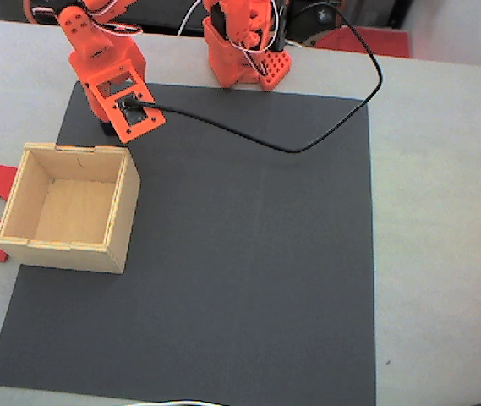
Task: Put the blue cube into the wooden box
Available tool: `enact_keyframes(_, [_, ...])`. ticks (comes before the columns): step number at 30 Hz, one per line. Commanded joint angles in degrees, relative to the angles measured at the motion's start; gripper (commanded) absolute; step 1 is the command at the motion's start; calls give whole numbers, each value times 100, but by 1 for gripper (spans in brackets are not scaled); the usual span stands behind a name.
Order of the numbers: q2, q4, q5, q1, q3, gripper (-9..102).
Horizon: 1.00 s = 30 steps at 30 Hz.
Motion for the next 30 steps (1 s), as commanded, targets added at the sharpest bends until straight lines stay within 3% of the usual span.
enact_keyframes(1, [193,62,-132,176,-158,24])
enact_keyframes(20, [88,-220,-861,870,-149,24])
enact_keyframes(30, [-272,-510,-861,668,-149,24])
